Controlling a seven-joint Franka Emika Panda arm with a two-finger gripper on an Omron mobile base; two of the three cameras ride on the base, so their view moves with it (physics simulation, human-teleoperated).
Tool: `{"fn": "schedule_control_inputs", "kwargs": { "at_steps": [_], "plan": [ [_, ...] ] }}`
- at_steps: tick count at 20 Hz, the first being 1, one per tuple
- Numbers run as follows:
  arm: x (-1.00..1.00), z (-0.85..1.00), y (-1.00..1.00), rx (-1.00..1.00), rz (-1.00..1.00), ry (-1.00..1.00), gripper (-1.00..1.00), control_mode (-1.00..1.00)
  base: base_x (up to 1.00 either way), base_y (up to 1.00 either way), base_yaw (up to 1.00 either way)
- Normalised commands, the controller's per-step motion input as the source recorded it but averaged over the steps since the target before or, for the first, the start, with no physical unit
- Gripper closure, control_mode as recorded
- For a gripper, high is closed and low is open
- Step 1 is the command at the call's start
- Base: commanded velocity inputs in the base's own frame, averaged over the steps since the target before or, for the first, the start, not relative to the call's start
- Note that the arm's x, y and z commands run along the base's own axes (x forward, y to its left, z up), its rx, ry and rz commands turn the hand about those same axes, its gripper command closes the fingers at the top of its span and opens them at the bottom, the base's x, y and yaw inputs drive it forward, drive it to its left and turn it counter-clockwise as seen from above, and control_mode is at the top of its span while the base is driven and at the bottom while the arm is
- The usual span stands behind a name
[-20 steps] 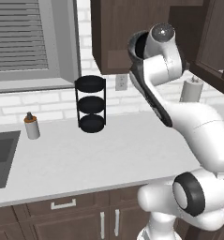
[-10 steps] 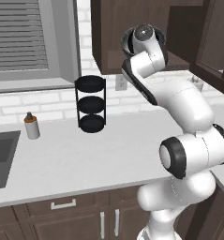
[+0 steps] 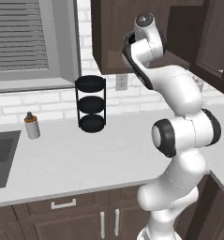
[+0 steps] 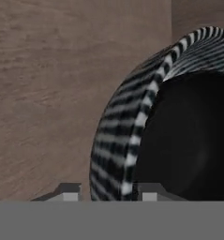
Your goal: Pick up the bowls on the counter and stack them on top of one another in the open cabinet. Place the smaller bowl on top of the larger bowl.
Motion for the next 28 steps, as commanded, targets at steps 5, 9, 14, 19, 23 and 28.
{"fn": "schedule_control_inputs", "kwargs": {
  "at_steps": [5, 9, 14, 19, 23, 28],
  "plan": [
    [-0.69, 0.00, 0.00, 0.00, 0.00, -0.09, -1.00, -1.00, 0.00, 0.00, 0.00],
    [-1.00, -0.08, 0.01, 0.00, 0.00, -0.27, -1.00, -1.00, 0.00, 0.00, 0.00],
    [-1.00, -0.49, 0.01, 0.00, 0.00, -0.15, -1.00, -1.00, 0.00, 0.00, 0.00],
    [-1.00, -0.71, 0.00, 0.00, 0.00, -0.01, -1.00, -1.00, 0.00, 0.00, 0.00],
    [-1.00, -0.68, 0.00, 0.07, 0.00, 0.00, -1.00, -1.00, 0.00, 0.00, 0.00],
    [-1.00, -0.71, 0.00, 0.12, 0.00, 0.04, -1.00, -1.00, 0.00, 0.00, 0.00]
  ]
}}
